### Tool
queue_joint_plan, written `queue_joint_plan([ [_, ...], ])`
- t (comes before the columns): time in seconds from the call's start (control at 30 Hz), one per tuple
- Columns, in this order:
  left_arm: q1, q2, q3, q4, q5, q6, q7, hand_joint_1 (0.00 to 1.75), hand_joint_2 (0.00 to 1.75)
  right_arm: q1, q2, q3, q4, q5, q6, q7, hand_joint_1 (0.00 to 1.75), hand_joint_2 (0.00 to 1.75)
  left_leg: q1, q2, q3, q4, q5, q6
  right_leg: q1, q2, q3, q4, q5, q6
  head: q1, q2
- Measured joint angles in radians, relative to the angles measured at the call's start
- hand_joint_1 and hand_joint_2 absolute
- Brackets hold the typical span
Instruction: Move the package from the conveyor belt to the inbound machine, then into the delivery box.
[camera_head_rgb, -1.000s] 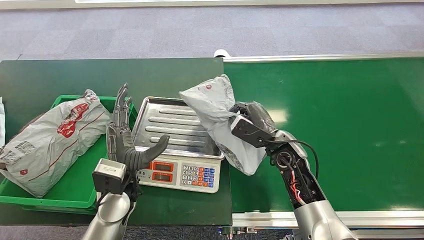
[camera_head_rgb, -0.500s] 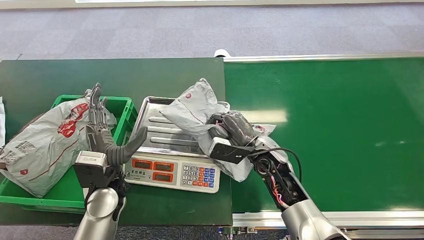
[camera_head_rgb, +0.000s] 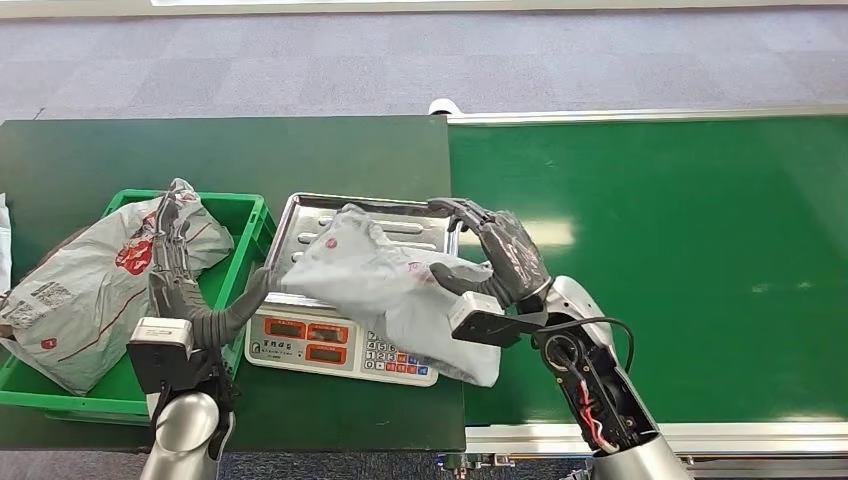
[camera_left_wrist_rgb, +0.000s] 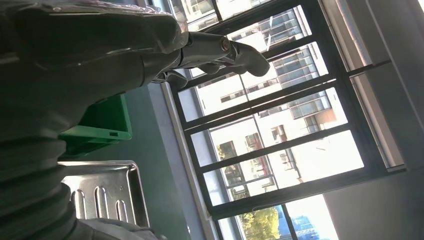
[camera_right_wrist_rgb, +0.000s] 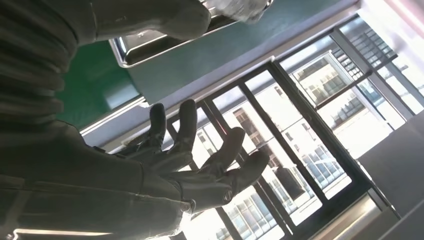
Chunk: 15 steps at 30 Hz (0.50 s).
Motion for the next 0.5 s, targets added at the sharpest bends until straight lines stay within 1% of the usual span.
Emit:
queue_joint_plan([
  [0.1, 0.017, 0.001, 0.006, -0.010, -0.003, -0.027, 0.000, 0.00, 1.75, 0.063, -0.038, -0.028, -0.081, -0.038, -0.025, -0.014, 0.00, 1.75, 0.000, 0.000, 0.000, 0.000, 0.000, 0.000, 0.000, 0.000, 0.000, 0.000, 0.000, 0.000, 0.000, 0.000],
  [0.2, 0.022, 0.001, 0.001, -0.015, -0.016, -0.064, 0.008, 0.00, 1.75, 0.100, -0.057, -0.055, -0.137, -0.082, -0.028, -0.026, 0.00, 1.75, 0.000, 0.000, 0.000, 0.000, 0.000, 0.000, 0.000, 0.000, 0.000, 0.000, 0.000, 0.000, 0.000, 0.000],
  [0.33, 0.019, 0.001, -0.045, -0.014, -0.065, -0.126, 0.039, 0.00, 1.75, 0.140, -0.069, -0.088, -0.186, -0.090, -0.041, -0.045, 0.00, 1.75, 0.000, 0.000, 0.000, 0.000, 0.000, 0.000, 0.000, 0.000, 0.000, 0.000, 0.000, 0.000, 0.000, 0.000],
  [0.4, 0.012, 0.004, -0.084, -0.006, -0.120, -0.166, 0.082, 0.00, 1.75, 0.155, -0.072, -0.097, -0.202, -0.085, -0.048, -0.058, 0.00, 1.75, 0.000, 0.000, 0.000, 0.000, 0.000, 0.000, 0.000, 0.000, 0.000, 0.000, 0.000, 0.000, 0.000, 0.000],
  [0.5, -0.024, 0.011, -0.163, 0.029, -0.270, -0.251, 0.200, 0.00, 1.75, 0.169, -0.074, -0.104, -0.227, -0.084, -0.055, -0.072, 0.00, 1.75, 0.000, 0.000, 0.000, 0.000, 0.000, 0.000, 0.000, 0.000, 0.000, 0.000, 0.000, 0.000, 0.000, 0.000],
])
